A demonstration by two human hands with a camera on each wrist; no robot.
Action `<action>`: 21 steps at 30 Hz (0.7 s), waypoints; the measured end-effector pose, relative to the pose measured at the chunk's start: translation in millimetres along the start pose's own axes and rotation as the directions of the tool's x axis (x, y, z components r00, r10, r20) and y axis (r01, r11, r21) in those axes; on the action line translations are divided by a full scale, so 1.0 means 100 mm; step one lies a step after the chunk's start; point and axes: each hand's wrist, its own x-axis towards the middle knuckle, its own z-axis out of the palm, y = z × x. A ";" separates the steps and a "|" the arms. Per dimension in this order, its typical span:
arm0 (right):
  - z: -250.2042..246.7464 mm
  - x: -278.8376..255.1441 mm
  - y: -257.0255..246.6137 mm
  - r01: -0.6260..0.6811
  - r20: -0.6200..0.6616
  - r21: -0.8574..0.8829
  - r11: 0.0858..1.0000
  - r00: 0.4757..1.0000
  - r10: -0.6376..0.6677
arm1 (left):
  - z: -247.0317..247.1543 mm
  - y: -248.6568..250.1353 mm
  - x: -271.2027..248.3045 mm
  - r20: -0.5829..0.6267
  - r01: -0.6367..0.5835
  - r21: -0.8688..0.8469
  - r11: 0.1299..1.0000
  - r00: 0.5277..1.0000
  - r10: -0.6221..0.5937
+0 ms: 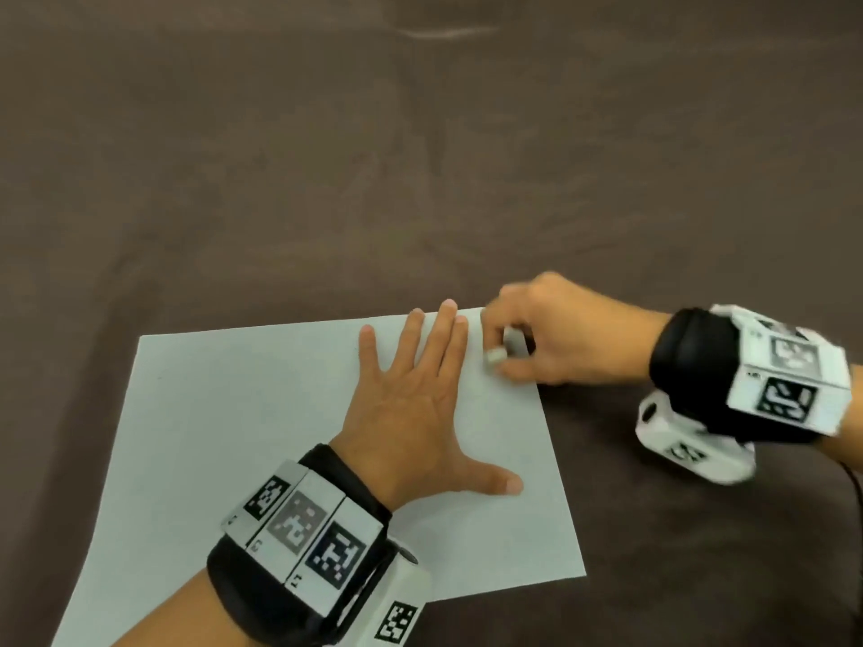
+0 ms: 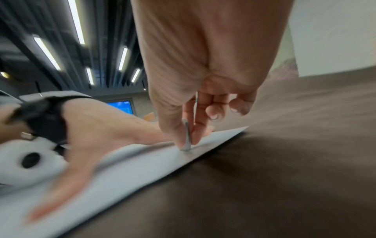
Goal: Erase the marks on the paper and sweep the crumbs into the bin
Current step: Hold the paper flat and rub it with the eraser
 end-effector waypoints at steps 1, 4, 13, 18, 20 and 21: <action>-0.04 0.03 0.03 -0.019 -0.059 -0.004 1.000 0.998 0.019 | 0.00 0.00 0.01 0.003 0.002 -0.006 1.000 1.000 -0.002; 0.05 0.03 -0.04 -0.006 -0.033 -0.003 1.000 0.999 0.006 | 0.02 -0.01 0.00 -0.010 -0.005 -0.019 1.000 1.000 0.005; 0.11 0.07 -0.10 -0.008 -0.112 0.004 1.000 0.994 0.008 | 0.03 -0.01 0.01 -0.018 -0.020 -0.026 0.999 1.000 0.020; 0.14 0.06 -0.15 -0.039 -0.113 0.088 0.995 0.992 0.049 | 0.02 -0.01 0.01 -0.030 -0.015 -0.049 0.999 0.999 0.014; 0.12 0.10 -0.10 -0.071 -0.128 0.098 0.993 0.988 0.083 | 0.01 -0.01 0.00 -0.033 -0.008 -0.042 0.999 0.999 0.007; 0.13 0.10 -0.09 -0.083 -0.128 0.108 0.991 0.987 0.097 | 0.00 -0.02 -0.02 -0.048 -0.006 -0.059 0.998 0.999 0.003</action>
